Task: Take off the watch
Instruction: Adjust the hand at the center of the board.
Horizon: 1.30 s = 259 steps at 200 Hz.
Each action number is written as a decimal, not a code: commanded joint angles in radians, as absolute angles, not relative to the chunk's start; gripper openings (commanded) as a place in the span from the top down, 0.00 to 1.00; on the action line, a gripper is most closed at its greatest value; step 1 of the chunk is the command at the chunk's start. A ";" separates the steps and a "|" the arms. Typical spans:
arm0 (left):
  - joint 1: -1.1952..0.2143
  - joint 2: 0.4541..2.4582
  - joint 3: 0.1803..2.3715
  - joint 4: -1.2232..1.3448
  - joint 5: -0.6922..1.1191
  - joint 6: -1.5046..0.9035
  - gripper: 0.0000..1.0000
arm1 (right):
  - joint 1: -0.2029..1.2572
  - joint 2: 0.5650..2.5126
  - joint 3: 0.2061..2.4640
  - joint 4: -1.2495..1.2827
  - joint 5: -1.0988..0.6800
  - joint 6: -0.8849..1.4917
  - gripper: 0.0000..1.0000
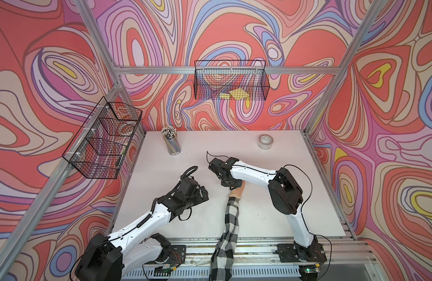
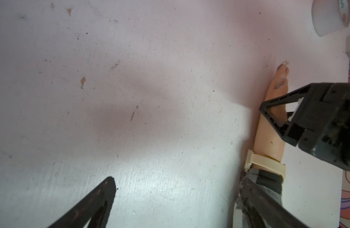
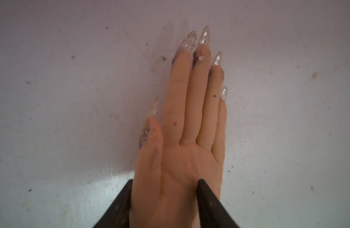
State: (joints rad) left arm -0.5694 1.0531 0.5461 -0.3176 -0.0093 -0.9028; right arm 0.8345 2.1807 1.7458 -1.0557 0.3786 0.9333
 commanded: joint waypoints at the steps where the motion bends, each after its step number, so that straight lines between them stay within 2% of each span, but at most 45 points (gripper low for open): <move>1: -0.564 1.038 0.539 -0.371 -0.034 -0.916 0.01 | 0.842 2.163 1.775 -0.965 0.336 0.916 0.43; 16: -0.565 1.032 0.549 -0.389 -0.040 -0.905 0.01 | 0.842 2.133 1.769 -0.941 0.327 0.910 0.39; 41: -0.565 1.029 0.567 -0.407 -0.051 -0.884 0.01 | 0.832 2.049 1.711 -0.906 0.332 0.910 0.26; 63: -0.565 1.040 0.589 -0.412 -0.053 -0.859 0.01 | 0.800 1.943 1.579 -0.824 0.294 0.920 0.16; 77: -0.565 1.051 0.608 -0.416 -0.056 -0.833 0.00 | 0.772 1.866 1.470 -0.748 0.257 0.928 0.05; 84: -0.564 1.058 0.618 -0.419 -0.057 -0.820 0.01 | 0.756 1.831 1.413 -0.707 0.234 0.931 0.02; 121: -0.565 1.096 0.667 -0.440 -0.027 -0.762 0.00 | 0.670 1.665 1.133 -0.484 0.085 0.954 0.02; 157: -0.565 1.136 0.692 -0.418 0.006 -0.765 0.01 | 0.608 1.596 0.953 -0.272 -0.058 0.966 0.02; 216: -0.565 1.221 0.742 -0.379 0.021 -0.785 0.01 | 0.545 1.634 0.856 -0.093 -0.199 1.015 0.02; 259: -0.564 1.256 0.752 -0.354 0.029 -0.795 0.01 | 0.542 1.702 0.876 0.005 -0.299 1.032 0.02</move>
